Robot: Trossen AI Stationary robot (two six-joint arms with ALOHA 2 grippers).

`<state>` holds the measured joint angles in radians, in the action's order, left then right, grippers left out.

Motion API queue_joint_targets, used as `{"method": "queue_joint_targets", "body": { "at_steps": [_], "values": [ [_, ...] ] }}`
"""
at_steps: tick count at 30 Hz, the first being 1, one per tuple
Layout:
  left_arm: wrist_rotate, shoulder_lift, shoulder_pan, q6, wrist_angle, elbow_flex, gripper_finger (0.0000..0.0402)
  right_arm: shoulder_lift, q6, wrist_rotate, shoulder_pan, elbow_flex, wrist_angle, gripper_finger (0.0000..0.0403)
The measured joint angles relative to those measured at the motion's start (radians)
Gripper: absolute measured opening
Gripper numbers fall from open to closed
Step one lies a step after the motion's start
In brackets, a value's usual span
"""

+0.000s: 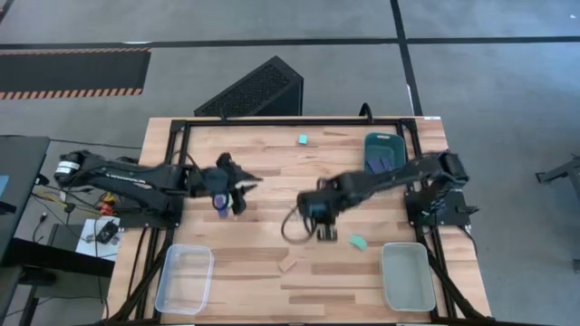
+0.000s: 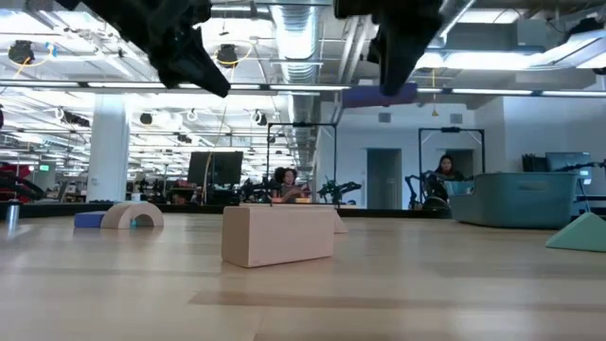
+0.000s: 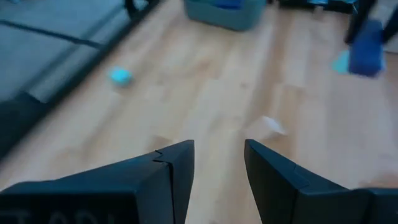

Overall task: Sort & place blocks by color
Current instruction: Put the blue block into the green bin

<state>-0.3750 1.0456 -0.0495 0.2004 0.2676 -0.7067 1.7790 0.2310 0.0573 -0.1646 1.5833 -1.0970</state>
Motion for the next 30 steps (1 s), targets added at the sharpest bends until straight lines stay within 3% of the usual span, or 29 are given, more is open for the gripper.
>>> {"method": "queue_joint_targets", "body": {
  "at_steps": [6,11,16,22,30],
  "values": [
    [0.040,-0.054,0.142,-0.106,0.106,0.000,0.0128,-0.132,0.151,0.091,0.182,-0.094,-0.070,0.0113],
    [0.077,-0.062,0.201,-0.090,0.237,0.000,0.0128,-0.294,0.287,0.224,0.315,-0.314,-0.069,0.0113],
    [0.078,-0.061,0.218,-0.053,0.268,0.019,0.0128,-0.400,0.409,0.247,0.489,-0.550,-0.029,0.0112],
    [0.067,-0.062,0.220,-0.023,0.247,0.022,0.0128,-0.423,0.443,0.222,0.660,-0.709,-0.002,0.0113],
    [-0.070,-0.062,0.222,0.085,0.154,0.022,0.0128,-0.360,0.368,0.202,0.779,-0.750,0.080,0.0113]
  ]
}}
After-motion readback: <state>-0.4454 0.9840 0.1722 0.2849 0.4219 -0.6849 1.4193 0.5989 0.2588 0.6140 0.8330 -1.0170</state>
